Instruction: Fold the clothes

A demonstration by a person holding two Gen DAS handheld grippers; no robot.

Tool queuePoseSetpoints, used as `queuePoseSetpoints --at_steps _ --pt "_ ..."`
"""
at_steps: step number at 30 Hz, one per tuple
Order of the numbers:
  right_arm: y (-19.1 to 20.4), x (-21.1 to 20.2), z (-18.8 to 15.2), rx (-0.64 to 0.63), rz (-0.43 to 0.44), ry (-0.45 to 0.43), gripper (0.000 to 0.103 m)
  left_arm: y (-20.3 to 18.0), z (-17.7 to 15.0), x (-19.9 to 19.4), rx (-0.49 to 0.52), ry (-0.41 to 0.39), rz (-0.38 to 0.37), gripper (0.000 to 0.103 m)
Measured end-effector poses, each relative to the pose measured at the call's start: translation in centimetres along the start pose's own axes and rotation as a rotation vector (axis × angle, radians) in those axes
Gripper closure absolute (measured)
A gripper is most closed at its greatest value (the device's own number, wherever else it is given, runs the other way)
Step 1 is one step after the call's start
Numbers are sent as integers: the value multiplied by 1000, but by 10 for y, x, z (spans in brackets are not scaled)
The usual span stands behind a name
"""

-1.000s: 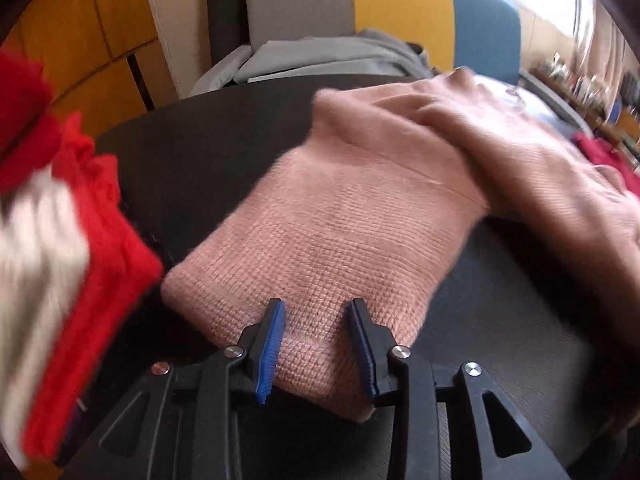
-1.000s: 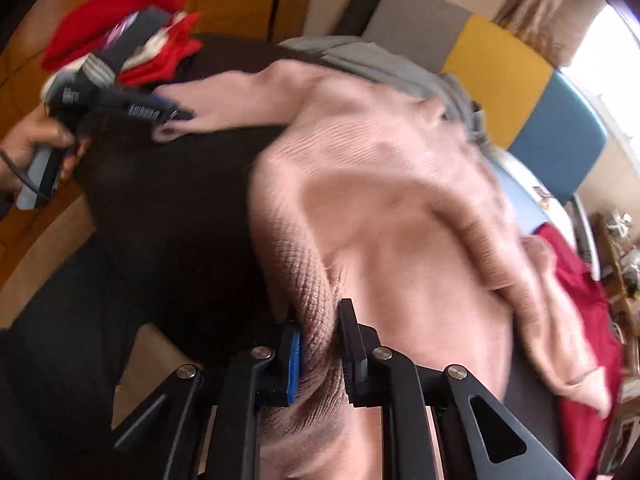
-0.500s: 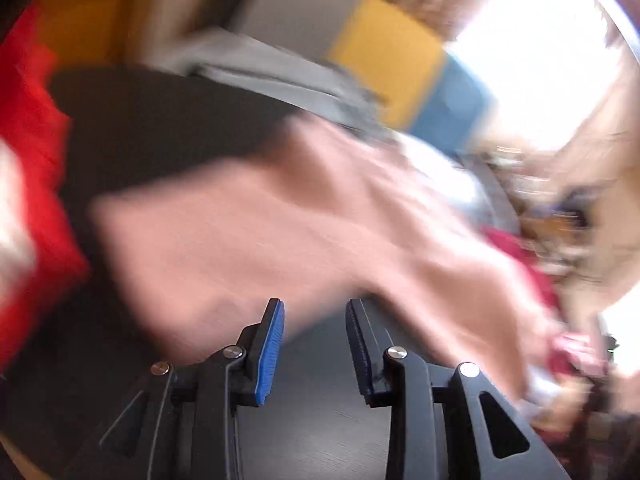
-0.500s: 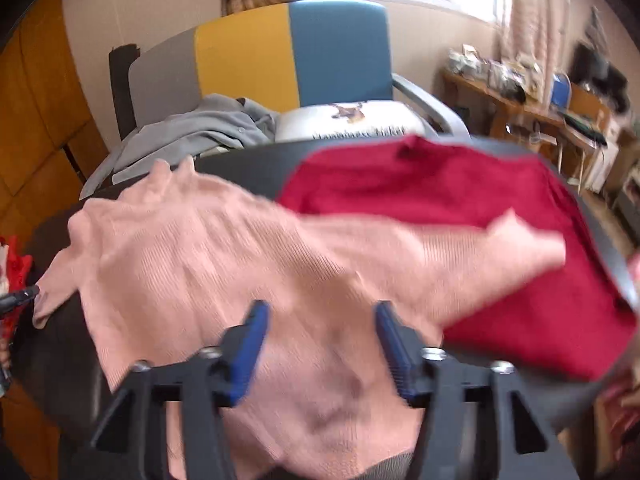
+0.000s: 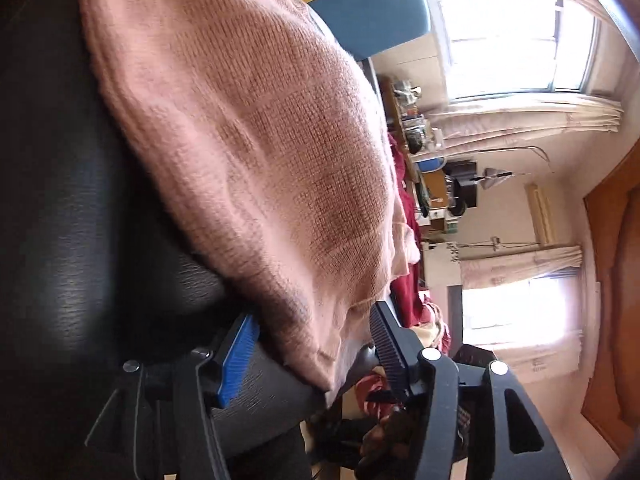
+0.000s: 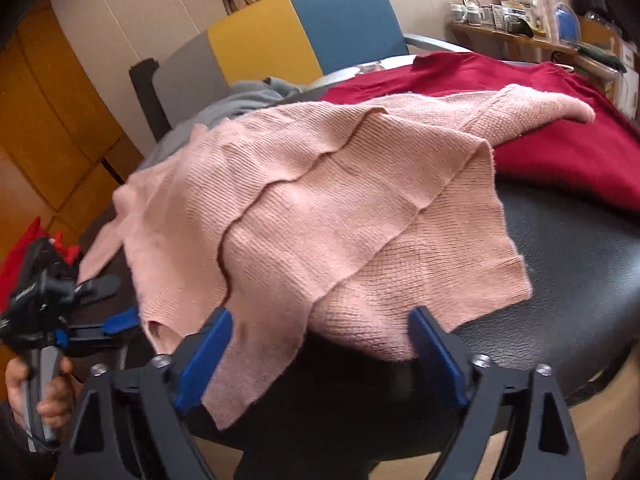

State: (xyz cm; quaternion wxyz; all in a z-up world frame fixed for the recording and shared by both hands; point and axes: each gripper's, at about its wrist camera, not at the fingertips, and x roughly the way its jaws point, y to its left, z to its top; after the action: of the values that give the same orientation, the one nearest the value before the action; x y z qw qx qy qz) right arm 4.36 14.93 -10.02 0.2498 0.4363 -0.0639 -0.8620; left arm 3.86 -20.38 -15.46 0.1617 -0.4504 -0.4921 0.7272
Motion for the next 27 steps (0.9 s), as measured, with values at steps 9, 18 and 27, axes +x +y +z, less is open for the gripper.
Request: queuePoseSetpoints --at_steps 9,18,27 --pt "-6 5 -2 9 41 -58 0 -8 3 9 -18 26 151 93" --pt "-28 -21 4 196 103 -63 0 -9 2 -106 102 -108 -118 95" --pt "-40 -55 9 238 74 -138 0 50 -17 -311 68 -460 26 103"
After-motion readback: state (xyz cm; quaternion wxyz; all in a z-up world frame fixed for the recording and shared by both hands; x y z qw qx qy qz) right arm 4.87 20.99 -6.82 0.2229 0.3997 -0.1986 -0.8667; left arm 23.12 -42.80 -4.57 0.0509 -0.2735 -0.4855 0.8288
